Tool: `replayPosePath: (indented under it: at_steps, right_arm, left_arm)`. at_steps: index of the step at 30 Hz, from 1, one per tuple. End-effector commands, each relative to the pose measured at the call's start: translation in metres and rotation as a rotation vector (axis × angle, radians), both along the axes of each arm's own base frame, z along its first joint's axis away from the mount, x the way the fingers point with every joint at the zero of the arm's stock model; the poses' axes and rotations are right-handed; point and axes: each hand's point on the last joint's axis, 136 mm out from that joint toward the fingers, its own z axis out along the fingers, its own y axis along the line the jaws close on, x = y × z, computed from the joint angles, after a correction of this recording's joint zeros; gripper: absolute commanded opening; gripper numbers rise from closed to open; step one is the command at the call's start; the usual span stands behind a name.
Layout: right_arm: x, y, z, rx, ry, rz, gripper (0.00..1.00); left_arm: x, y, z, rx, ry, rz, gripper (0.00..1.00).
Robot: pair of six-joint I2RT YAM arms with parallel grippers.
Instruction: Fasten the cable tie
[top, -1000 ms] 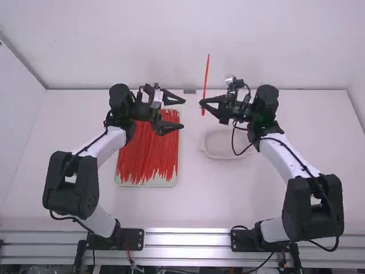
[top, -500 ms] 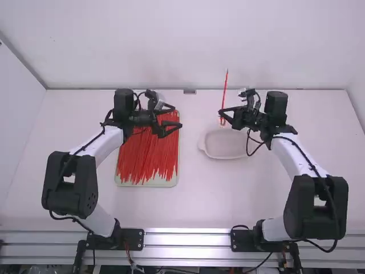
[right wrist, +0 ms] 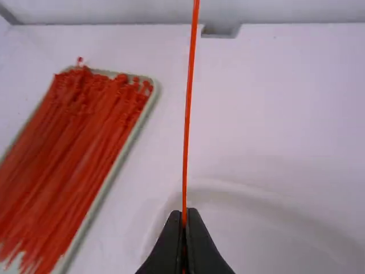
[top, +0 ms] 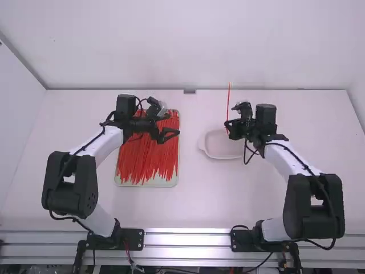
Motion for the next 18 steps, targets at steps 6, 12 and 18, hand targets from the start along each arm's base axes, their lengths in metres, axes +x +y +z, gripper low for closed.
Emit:
replayPosePath:
  at_steps: [6,12,18]
  right_arm:
    - [-0.01,-0.008,-0.035,-0.055,0.0,-0.133,0.0]
    - [-0.012,-0.009,-0.046,-0.094,0.0,-0.178,0.0]
    - [-0.003,-0.002,-0.071,-0.109,0.057,-0.157,0.0]
  left_arm:
    - [-0.001,0.004,-0.001,0.025,0.012,0.009,0.99]
    - [-0.002,0.003,-0.003,0.023,0.015,0.007,0.99]
    - [-0.002,0.003,-0.004,0.021,0.022,0.01,0.99]
